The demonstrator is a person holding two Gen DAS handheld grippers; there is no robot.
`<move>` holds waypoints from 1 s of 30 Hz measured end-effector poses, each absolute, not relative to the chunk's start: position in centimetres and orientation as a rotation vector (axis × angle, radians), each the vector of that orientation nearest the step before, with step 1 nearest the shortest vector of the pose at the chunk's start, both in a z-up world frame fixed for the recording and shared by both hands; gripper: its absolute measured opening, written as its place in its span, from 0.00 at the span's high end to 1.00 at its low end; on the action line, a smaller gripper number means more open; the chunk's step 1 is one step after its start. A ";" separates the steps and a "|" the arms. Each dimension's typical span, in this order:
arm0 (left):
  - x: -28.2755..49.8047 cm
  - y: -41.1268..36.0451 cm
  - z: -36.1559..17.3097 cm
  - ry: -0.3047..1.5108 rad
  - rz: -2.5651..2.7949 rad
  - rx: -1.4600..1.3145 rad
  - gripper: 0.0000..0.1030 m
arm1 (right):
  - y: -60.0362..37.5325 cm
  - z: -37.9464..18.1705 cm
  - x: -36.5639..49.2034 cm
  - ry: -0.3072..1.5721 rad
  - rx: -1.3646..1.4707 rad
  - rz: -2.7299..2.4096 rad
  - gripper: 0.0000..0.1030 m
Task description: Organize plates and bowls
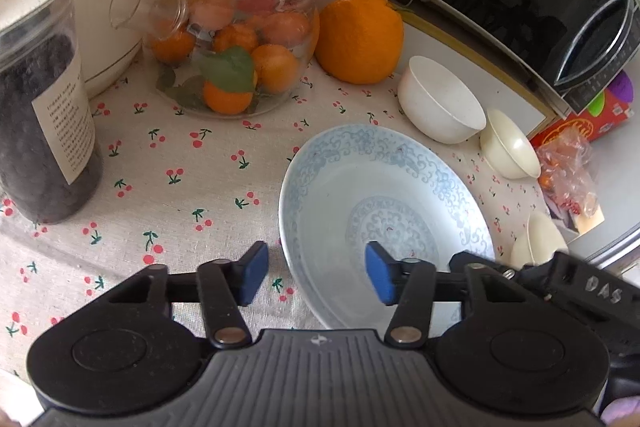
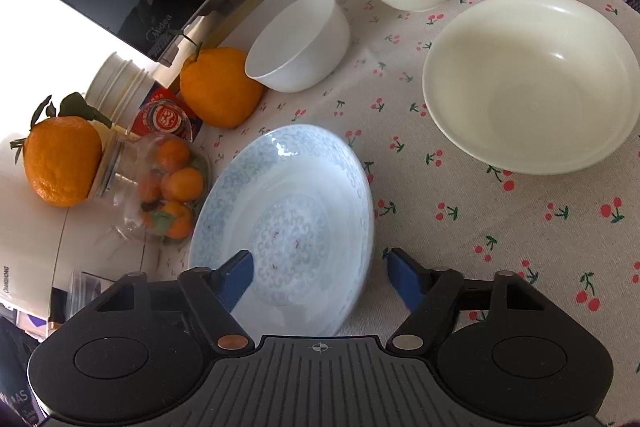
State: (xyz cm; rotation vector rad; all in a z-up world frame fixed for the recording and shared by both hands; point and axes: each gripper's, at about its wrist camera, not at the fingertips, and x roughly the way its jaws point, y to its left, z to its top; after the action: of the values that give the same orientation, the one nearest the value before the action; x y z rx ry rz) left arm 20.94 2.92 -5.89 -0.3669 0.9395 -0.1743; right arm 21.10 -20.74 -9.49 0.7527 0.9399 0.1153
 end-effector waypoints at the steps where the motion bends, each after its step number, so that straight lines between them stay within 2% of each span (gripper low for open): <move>1: 21.0 3.0 -5.9 0.938 -0.179 -0.378 0.58 | -20.7 -9.5 21.1 0.940 0.750 0.112 0.44; 2: 21.0 3.0 -5.9 0.936 -0.184 -0.385 0.63 | -20.6 -9.6 21.1 0.940 0.745 0.106 0.48; 7: 21.0 2.9 -6.0 0.936 -0.168 -0.366 0.72 | -20.8 -9.7 21.0 0.940 0.722 0.076 0.62; 9: 21.0 3.1 -6.0 0.938 -0.160 -0.365 0.78 | -20.8 -9.7 21.0 0.945 0.690 0.054 0.76; 12: 20.7 3.2 -5.7 0.934 -0.157 -0.344 0.83 | -21.0 -9.5 20.8 0.944 0.680 0.041 0.83; 30: 18.6 2.6 -2.8 0.882 -0.171 -0.246 0.83 | -21.1 -6.1 19.4 0.910 0.628 0.074 0.84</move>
State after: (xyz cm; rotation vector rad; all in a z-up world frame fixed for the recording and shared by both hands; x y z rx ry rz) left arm 18.61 2.57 -2.78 -0.2457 0.8816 -0.1715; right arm 19.44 -21.10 -6.08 0.6279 0.9101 0.0742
